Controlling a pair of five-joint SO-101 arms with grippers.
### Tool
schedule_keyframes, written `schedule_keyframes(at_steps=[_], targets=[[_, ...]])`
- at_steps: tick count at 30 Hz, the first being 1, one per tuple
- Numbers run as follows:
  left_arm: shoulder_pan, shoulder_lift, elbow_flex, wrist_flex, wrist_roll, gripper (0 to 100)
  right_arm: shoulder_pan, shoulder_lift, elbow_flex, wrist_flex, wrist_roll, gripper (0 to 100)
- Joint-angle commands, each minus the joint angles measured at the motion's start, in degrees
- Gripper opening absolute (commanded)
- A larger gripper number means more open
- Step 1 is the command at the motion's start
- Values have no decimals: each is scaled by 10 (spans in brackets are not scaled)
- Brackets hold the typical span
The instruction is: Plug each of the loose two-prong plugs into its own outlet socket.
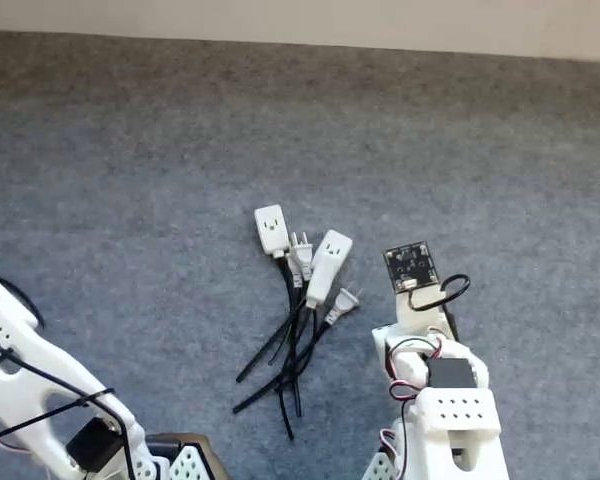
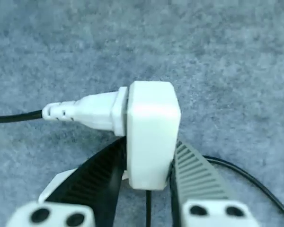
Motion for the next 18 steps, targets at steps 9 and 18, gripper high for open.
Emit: schedule_keyframes(at_steps=[9,18], targets=[[-28,-74,-29,9,38,405,-7,-7,-2,-10,4,278],[12,-197,-29,13,152,403,-7,-7,-2,-11,4,278]])
